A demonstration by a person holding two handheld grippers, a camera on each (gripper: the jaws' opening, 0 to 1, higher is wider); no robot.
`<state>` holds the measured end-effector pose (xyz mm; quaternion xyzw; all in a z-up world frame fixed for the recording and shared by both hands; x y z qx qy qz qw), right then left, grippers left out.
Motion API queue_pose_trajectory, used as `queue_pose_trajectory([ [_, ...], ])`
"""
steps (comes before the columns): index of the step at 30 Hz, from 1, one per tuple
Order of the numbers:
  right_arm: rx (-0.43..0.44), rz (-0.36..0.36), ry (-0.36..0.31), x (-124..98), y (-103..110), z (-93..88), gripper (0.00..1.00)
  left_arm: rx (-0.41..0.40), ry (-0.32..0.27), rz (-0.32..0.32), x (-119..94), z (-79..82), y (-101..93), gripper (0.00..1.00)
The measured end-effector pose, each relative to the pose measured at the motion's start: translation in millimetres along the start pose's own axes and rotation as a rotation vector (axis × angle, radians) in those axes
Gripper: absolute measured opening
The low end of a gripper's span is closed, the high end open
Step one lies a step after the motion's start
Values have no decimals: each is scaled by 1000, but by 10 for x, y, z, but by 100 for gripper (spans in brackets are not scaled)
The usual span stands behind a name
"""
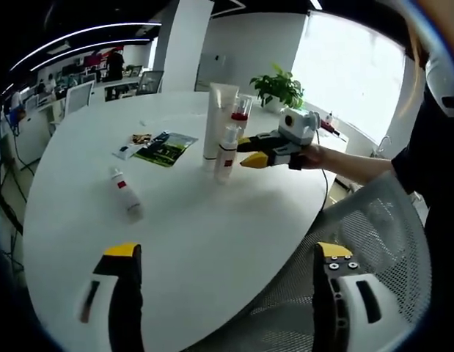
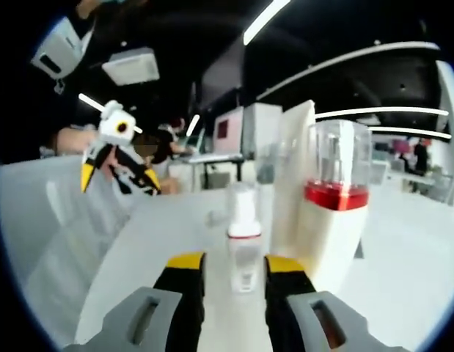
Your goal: Arrange the skincare products in the storage area until every visible bottle or jar stands upright without overlapping.
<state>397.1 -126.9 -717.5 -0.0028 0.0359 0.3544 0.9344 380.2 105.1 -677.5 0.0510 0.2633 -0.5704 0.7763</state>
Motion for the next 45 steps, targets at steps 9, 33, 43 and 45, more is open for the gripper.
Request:
queue_pose_trajectory([
  [9, 45, -43, 60, -176, 117, 91, 32, 15, -26, 32, -136, 217, 65, 92],
  [33, 175, -288, 195, -543, 571, 682, 81, -20, -89, 131, -619, 794, 325, 90],
  [43, 153, -465, 221, -856, 515, 1016, 82, -59, -85, 165, -735, 813, 514, 90],
  [45, 167, -500, 233, -942, 514, 1036, 84, -75, -97, 165, -761, 828, 524, 89],
])
Point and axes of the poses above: the point that each gripper's makers call its tool centre point, and the gripper's own axes: x roughly forward along the fingers, y roughly to its left, z roughly out of its top, the point moved 3 cm from there along -x, roughly backward along the fingers, and after that the axes turned 9 degrees about -y, right-handed, at the moved point
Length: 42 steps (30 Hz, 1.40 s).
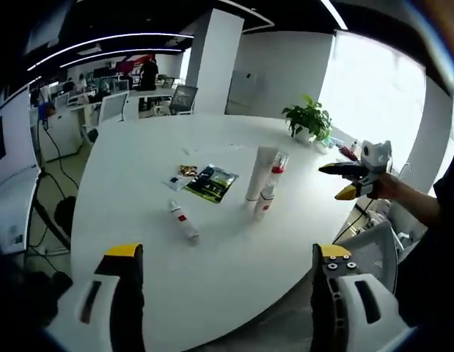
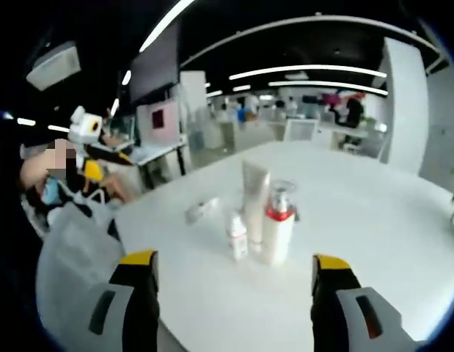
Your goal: Arrange the skincare products in the storage area until every visible bottle or jar stands upright without overlapping.
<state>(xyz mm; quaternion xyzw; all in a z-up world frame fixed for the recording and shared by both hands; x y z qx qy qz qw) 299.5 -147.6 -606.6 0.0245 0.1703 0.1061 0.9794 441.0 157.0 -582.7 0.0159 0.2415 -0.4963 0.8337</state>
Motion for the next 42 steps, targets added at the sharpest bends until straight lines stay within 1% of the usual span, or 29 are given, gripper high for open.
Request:
queue_pose_trajectory([
  [2, 9, -16, 1, -62, -17, 7, 86, -17, -11, -8, -9, 16, -10, 89],
  [3, 32, -34, -8, -127, -27, 25, 86, -35, -20, -13, -10, 28, -20, 89],
  [5, 69, -45, -43, -190, -20, 72, 88, -46, -25, -18, -7, 32, -34, 89],
  [6, 80, -49, -50, -215, -17, 83, 88, -50, -25, -22, -5, 34, -43, 90],
  [8, 87, -53, -54, -257, -13, 90, 88, -55, -27, -28, -3, 41, -69, 89],
  [11, 72, -66, -47, -305, -8, 86, 89, -56, -23, -40, -10, 39, -109, 89],
  [16, 81, -63, -48, -313, 21, 117, 91, -56, -10, -43, -60, 14, -142, 89],
  [18, 81, -59, -50, -312, 51, 133, 92, -59, -1, -35, -95, -3, -149, 90],
  [21, 71, -46, -72, -317, 103, 169, 93, -74, 2, -31, -135, -12, -181, 92],
  [25, 60, -47, -73, -349, 111, 170, 96, -72, 11, -36, -151, -11, -222, 93],
  [27, 64, -50, -74, -374, 107, 156, 99, -70, 15, -36, -143, -3, -233, 94],
  [32, 78, -50, -68, -413, 109, 93, 99, -74, 8, -31, -113, 33, -242, 99],
  [39, 94, -54, -57, -401, 100, 57, 99, -74, 28, -38, -73, -18, -247, 99],
  [42, 82, -53, -58, -377, 91, 61, 98, -76, 33, -42, -45, -28, -230, 99],
])
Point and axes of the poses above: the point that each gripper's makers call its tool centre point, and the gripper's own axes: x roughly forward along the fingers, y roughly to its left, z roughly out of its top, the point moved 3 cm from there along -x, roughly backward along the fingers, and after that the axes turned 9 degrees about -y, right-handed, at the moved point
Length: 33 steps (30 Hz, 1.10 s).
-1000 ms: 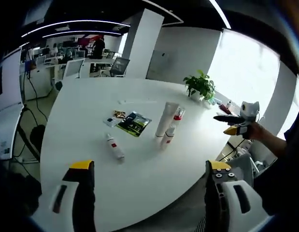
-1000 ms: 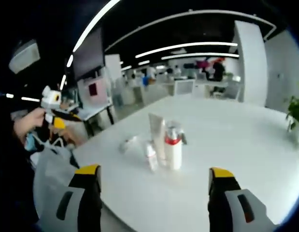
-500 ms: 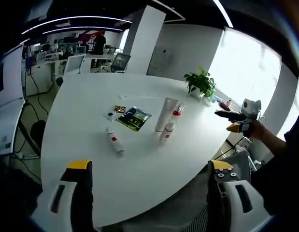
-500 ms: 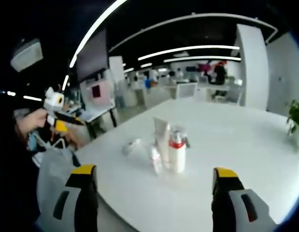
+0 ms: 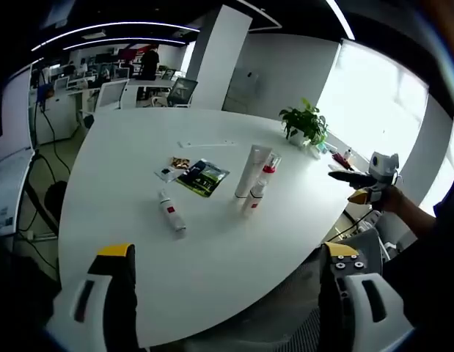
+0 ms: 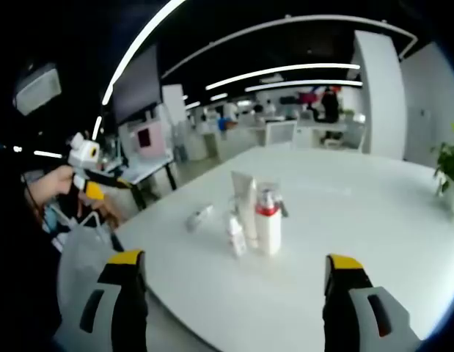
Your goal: Arrange the skincare products in the storage area until every visible bottle or jar stands upright without overlapping.
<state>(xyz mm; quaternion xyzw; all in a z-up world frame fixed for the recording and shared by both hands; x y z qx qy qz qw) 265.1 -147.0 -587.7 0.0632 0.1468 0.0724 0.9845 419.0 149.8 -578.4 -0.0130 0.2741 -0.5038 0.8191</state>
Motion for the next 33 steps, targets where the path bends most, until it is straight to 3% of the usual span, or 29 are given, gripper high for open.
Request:
queue_pose_trajectory([
  [14, 30, 1, 31, 115, -77, -92, 99, -46, 47, 9, 153, -81, 124, 99],
  [23, 42, 14, 58, 206, -142, -124, 99, -61, 76, 3, 402, -87, 210, 99],
  [33, 66, 6, 71, 269, -235, -169, 99, -66, 96, 98, 745, -93, 452, 99],
])
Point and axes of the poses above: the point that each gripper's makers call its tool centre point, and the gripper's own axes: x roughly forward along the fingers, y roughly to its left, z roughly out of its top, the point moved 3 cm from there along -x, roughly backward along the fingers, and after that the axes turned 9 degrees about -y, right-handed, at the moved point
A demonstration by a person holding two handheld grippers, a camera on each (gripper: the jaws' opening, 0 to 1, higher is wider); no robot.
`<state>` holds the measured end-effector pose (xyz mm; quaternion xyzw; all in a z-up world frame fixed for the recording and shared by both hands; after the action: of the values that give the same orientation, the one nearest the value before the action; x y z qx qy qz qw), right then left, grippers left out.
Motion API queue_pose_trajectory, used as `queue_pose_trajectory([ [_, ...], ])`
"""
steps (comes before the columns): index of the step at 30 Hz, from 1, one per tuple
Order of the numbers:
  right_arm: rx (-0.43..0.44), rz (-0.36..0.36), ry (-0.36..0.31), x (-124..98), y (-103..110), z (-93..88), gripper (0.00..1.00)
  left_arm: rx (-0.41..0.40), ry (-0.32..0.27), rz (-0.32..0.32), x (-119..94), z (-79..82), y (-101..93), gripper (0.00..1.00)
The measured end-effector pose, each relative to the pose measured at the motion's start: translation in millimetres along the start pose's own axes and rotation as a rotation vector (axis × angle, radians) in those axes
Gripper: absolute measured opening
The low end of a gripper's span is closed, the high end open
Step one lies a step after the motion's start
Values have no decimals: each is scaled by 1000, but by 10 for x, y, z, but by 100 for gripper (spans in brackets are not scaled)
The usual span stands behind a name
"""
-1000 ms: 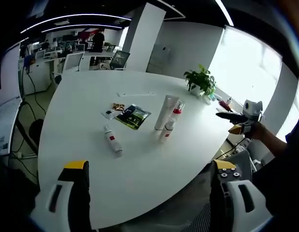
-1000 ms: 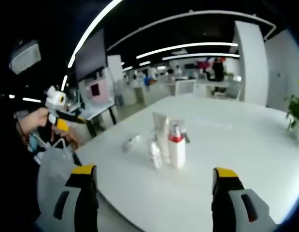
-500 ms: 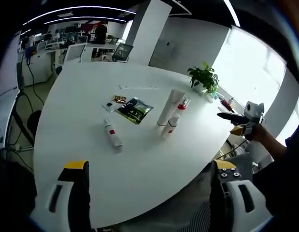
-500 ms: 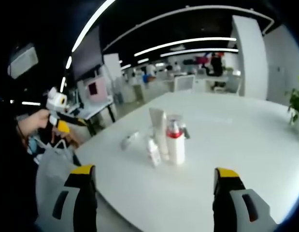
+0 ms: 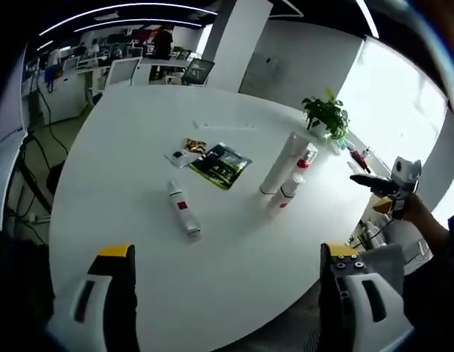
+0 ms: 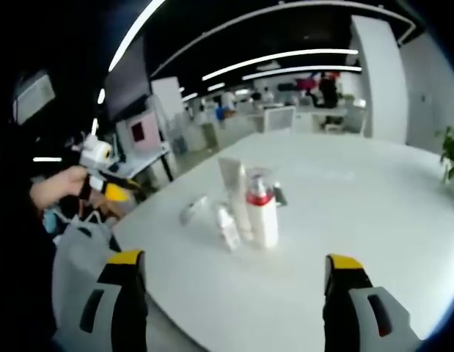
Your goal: Arrange the skincare products in the storage area until every visible bottle or jar stands upright without overlapping.
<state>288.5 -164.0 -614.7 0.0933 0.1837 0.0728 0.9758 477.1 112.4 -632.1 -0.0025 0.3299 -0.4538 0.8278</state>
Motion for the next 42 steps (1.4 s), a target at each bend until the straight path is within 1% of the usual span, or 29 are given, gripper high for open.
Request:
queue_pose_trajectory([
  [7, 25, -13, 14, -6, -57, -79, 99, 6, 24, 18, 294, -18, 66, 99],
  [11, 35, -24, 13, -15, -70, -98, 99, 1, -4, 36, 468, 12, 98, 99],
  [13, 40, -25, 12, -19, -70, -108, 99, -5, 1, 44, 571, -6, 133, 97],
  [17, 48, -37, 14, -42, -74, -132, 99, -8, 8, 56, 713, -49, 162, 91],
  [19, 54, -44, 13, -58, -82, -140, 99, 0, 5, 80, 756, -66, 199, 85],
  [20, 55, -47, 13, -63, -85, -144, 99, 8, 8, 81, 781, -80, 210, 83],
  [24, 68, -57, 20, -80, -92, -179, 99, 3, 26, 95, 856, -134, 257, 79],
  [26, 79, -60, 17, -80, -90, -186, 98, 10, 31, 105, 893, -153, 280, 75],
  [30, 82, -57, 14, -80, -91, -184, 99, 7, 37, 95, 964, -181, 259, 73],
  [35, 79, -57, 20, -58, -111, -184, 99, 39, 56, 91, 1078, -232, 253, 65],
  [37, 83, -57, 19, -50, -118, -183, 99, 48, 68, 95, 1132, -256, 277, 64],
  [39, 86, -58, 19, -34, -121, -192, 99, 70, 80, 117, 1172, -281, 327, 64],
  [42, 102, -54, 13, -8, -115, -212, 99, 72, 85, 129, 1219, -303, 364, 60],
])
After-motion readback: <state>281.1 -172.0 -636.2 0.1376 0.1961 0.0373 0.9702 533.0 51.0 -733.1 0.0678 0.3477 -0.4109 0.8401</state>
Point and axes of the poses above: the point that each gripper's makers call its tool centre point, and the gripper's own axes: x roughly forward along the fingers, y roughly to its left, z roughly out of its top, the point moved 3 cm from there along -x, roughly backward along the fingers, and after that the axes turned 9 degrees about -y, right-handed, at the moved point
